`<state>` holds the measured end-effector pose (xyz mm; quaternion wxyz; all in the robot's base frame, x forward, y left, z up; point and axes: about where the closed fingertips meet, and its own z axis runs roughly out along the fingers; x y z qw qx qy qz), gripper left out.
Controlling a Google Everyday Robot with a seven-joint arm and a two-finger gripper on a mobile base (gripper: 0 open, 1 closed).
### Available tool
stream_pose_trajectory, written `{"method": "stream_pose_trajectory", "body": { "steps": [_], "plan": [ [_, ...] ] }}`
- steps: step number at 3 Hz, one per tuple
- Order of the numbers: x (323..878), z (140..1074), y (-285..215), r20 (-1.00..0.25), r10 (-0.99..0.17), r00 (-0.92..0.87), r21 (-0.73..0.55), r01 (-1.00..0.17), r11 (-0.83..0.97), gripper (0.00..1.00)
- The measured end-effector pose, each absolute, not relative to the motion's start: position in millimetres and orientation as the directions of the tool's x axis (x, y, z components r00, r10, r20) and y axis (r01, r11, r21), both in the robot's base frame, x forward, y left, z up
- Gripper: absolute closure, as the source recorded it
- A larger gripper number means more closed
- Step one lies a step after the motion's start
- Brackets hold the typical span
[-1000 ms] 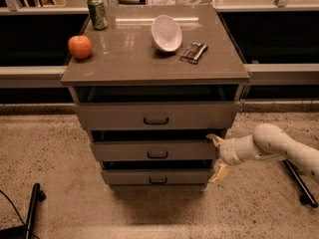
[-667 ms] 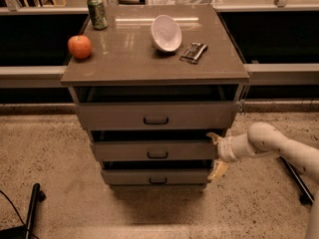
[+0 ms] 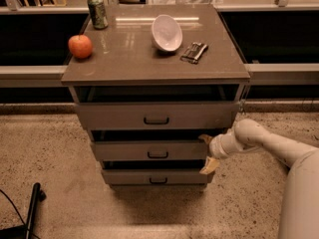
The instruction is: Open middle drawer
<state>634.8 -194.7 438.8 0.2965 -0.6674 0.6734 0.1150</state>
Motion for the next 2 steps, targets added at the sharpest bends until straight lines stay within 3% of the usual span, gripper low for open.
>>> {"method": "stream_pose_trajectory", "body": {
  "steps": [1,2],
  "plan": [
    [636.0,429.0,-190.9,-0.546,-0.835,0.063,-0.231,-0.970,0.078,0.31],
    [636.0,429.0,-190.9,-0.546,-0.835,0.063,-0.231,-0.970,0.078,0.30]
  ]
}}
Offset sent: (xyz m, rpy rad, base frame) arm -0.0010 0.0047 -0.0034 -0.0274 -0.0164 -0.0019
